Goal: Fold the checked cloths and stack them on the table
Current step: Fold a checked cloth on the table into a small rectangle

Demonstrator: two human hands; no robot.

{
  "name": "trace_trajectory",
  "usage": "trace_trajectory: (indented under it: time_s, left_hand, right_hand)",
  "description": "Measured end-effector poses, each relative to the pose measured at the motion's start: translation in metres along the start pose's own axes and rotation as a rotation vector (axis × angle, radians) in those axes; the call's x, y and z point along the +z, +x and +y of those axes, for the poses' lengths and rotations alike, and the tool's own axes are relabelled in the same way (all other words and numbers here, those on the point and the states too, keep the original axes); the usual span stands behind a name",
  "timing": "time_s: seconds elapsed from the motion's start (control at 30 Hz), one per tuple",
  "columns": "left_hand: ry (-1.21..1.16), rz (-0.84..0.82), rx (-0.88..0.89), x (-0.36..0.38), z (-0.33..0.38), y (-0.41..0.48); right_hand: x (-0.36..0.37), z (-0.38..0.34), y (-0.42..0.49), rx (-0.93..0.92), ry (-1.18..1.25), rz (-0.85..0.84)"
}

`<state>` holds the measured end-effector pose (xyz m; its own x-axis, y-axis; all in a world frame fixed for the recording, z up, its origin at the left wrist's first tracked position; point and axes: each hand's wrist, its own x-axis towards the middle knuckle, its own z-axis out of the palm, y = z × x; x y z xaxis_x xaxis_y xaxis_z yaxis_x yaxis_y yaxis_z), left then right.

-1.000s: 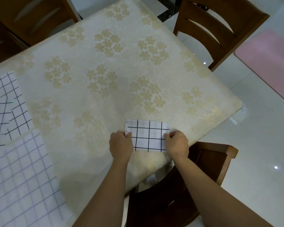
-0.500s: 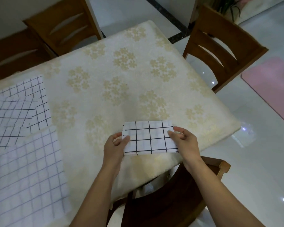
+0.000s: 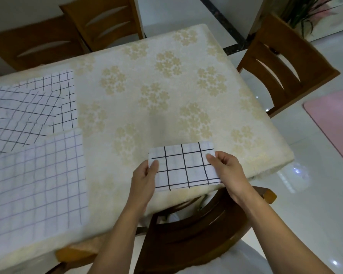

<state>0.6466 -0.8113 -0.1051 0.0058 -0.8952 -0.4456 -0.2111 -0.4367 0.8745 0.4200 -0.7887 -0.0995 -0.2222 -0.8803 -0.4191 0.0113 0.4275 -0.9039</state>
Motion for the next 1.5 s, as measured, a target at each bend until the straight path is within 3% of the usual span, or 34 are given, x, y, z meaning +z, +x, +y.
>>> trace_trajectory:
  time_s: [0.17,0.33,0.67,0.87,1.2,1.5]
  left_hand:
    - [0.243,0.091,0.205,0.012,-0.005,-0.012]
    - [0.305,0.096,0.235,0.024,-0.010,-0.017]
    - [0.354,0.047,0.298,0.084,0.014,-0.028]
    - [0.398,0.076,0.322,0.163,0.026,-0.027]
    - [0.411,0.088,0.364,0.352,0.064,-0.046]
    - [0.451,0.035,0.378,0.456,0.092,-0.025]
  right_hand:
    - [0.002,0.007,-0.017,-0.055,-0.241,0.059]
    - [-0.009,0.020,-0.030,-0.178,-0.478,0.187]
    - [-0.068,0.024,-0.033,-0.171,-0.502,0.308]
    - [-0.148,0.029,-0.013,-0.177,-0.463,0.317]
    - [-0.342,0.025,0.017,-0.124,-0.523,0.295]
    - [-0.440,0.024,0.045,-0.097,-0.497,0.344]
